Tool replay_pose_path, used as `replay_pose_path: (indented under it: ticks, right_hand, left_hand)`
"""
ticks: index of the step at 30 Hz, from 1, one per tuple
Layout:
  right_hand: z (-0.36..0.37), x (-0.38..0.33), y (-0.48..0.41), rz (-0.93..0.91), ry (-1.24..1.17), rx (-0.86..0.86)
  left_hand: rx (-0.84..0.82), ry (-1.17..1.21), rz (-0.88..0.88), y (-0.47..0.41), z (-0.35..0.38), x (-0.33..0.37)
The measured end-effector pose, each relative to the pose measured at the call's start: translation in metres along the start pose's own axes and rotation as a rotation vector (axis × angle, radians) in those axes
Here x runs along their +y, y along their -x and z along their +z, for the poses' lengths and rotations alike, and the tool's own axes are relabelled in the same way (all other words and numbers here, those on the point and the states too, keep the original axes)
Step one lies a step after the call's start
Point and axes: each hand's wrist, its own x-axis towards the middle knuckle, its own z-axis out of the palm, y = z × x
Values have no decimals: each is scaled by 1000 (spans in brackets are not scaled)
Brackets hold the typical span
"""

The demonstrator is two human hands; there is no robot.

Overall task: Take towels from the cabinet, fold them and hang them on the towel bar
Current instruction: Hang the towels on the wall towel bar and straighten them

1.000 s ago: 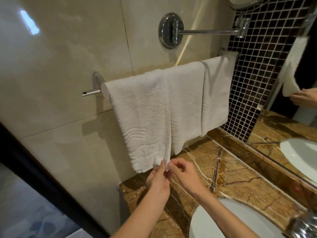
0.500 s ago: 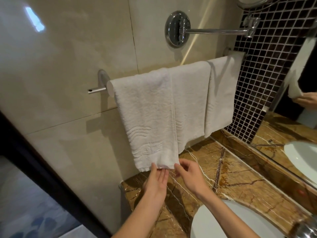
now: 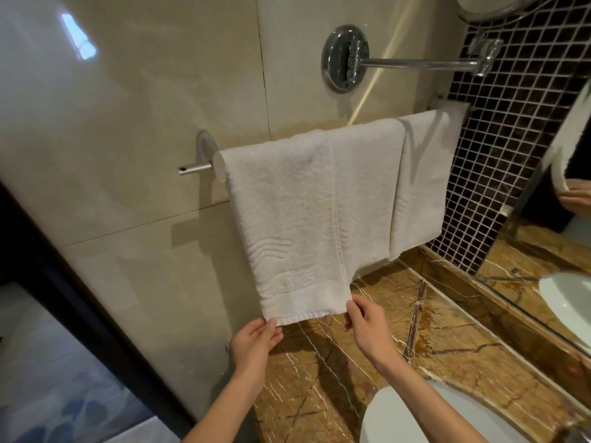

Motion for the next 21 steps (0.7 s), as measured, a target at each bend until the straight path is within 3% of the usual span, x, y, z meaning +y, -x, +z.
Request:
replay_pose_path:
  ticks: [7,16,18,21]
  right_hand:
    - [5,5,-23,50,112,62]
    - [13,-7,-49,316,-94,148]
    - [17,-17,-44,283,-33,234]
    - [24,-56,-31,7,85,296]
  left_hand:
    - [-34,-447,197,-22,-9,5]
    - [-130,-697,291,-56,2,26]
    - [-161,-710,277,-62,1,26]
    - [-184,-700,250,-67,2,25]
